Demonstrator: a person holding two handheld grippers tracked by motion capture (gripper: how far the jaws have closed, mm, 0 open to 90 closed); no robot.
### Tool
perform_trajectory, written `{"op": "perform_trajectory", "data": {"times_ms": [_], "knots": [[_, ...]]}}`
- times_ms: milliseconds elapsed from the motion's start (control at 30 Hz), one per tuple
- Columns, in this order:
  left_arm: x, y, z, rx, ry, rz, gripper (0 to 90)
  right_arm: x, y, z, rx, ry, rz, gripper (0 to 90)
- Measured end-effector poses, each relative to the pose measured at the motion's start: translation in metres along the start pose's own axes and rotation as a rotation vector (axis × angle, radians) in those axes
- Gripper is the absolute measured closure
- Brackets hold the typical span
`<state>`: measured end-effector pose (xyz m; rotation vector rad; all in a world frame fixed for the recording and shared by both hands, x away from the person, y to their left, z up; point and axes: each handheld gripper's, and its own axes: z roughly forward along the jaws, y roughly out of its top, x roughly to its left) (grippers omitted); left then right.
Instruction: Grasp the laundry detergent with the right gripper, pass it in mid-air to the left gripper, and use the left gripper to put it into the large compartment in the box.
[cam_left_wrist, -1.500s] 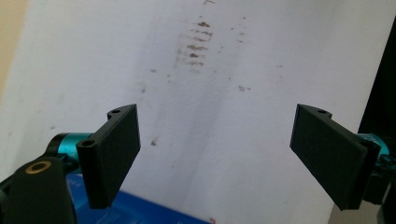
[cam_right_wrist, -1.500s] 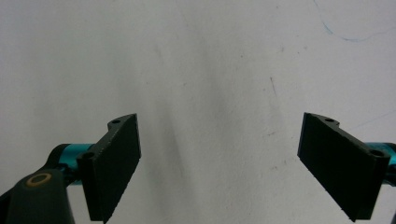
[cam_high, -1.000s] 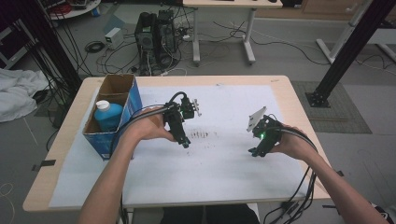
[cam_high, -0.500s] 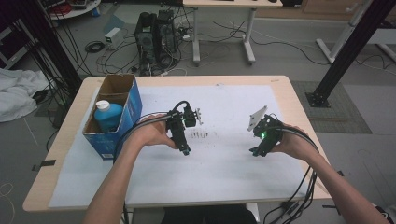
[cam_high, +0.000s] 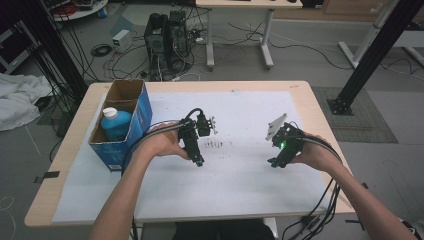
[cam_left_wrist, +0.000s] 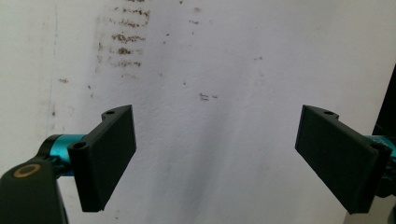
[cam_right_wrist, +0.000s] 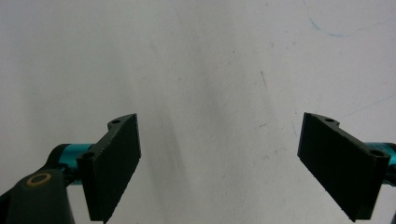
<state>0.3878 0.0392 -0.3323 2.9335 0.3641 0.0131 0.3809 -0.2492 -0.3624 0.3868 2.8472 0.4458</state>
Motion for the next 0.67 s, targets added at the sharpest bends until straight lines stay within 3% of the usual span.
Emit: {"op": "perform_trajectory", "data": {"times_ms": [667], "knots": [[-0.0026,-0.001,0.0002,-0.008,0.005,-0.009,12.5,0.0007,0.0012,0.001,-0.003,-0.01,-0.012,12.5]]}}
